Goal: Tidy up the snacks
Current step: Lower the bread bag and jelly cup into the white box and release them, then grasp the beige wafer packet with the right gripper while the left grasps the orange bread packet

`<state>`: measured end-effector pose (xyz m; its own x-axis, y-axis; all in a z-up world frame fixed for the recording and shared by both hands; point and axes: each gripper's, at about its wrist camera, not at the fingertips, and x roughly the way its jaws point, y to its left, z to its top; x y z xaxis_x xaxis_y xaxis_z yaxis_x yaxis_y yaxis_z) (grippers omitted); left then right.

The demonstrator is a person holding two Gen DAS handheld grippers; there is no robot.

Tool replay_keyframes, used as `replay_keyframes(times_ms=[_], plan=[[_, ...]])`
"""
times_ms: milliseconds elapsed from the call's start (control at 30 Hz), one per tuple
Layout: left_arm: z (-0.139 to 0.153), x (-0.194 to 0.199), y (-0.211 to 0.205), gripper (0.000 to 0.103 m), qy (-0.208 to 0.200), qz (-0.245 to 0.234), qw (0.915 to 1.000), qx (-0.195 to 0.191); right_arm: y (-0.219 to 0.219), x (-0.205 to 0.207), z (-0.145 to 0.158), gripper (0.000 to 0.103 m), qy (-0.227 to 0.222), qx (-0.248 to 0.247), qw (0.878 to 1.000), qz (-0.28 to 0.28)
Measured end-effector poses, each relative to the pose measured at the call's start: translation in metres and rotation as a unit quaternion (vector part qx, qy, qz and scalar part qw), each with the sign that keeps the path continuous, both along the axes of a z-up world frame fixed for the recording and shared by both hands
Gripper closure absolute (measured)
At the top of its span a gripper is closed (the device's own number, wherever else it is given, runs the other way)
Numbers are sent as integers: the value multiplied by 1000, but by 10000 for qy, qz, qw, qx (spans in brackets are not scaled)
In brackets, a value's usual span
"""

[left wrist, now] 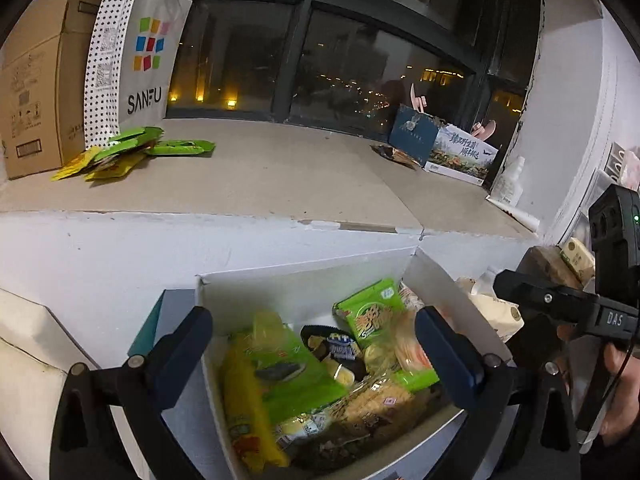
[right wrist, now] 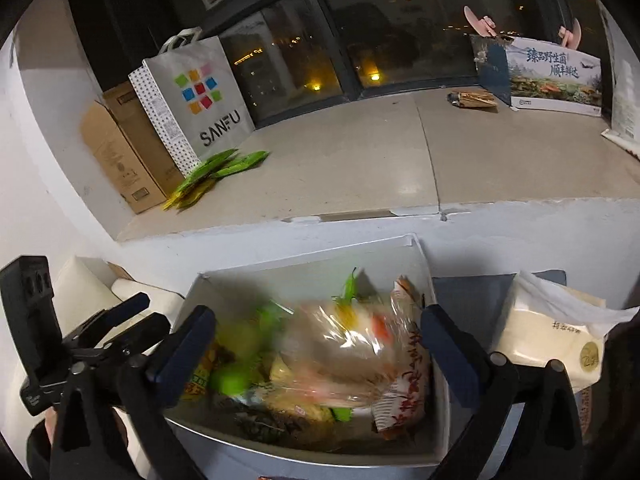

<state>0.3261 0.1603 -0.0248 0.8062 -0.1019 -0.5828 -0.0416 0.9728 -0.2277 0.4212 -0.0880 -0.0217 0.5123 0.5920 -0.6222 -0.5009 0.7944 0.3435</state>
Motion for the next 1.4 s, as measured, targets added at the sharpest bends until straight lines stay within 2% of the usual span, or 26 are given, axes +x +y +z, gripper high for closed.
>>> replay_keyframes(times_ms=[200,367,500,733,967,1067,1200,1400], plan=[[8,-29,-7,0,-190,-33,9997,173,1,-22,0,0,-166,-103,9995,236],[23,-73,-22,0,-484,-143,9983,299,-5,-55,9,0,-475,-83,9981,376],[29,-120,-41,0,-723,-341,9962,360,-21,-98,16,0,-744,92,9954,601],[16,-182,-71,0,-745,-452,9953,421,-46,-175,8,0,-1081,54,9906,833],[-19,-232,-87,0,-468,-385,9981,137,-78,-227,-25,0,-868,176,9930,779],[-30,-249,-88,0,-404,-250,9989,17,-81,-240,-44,0,-726,-6,9945,755],[-35,-263,-87,0,-369,-29,9992,139,-73,-246,-74,0,-419,-406,9950,810],[-42,-281,-74,0,-293,271,9990,181,-40,-233,-99,0,-242,-921,9915,886]])
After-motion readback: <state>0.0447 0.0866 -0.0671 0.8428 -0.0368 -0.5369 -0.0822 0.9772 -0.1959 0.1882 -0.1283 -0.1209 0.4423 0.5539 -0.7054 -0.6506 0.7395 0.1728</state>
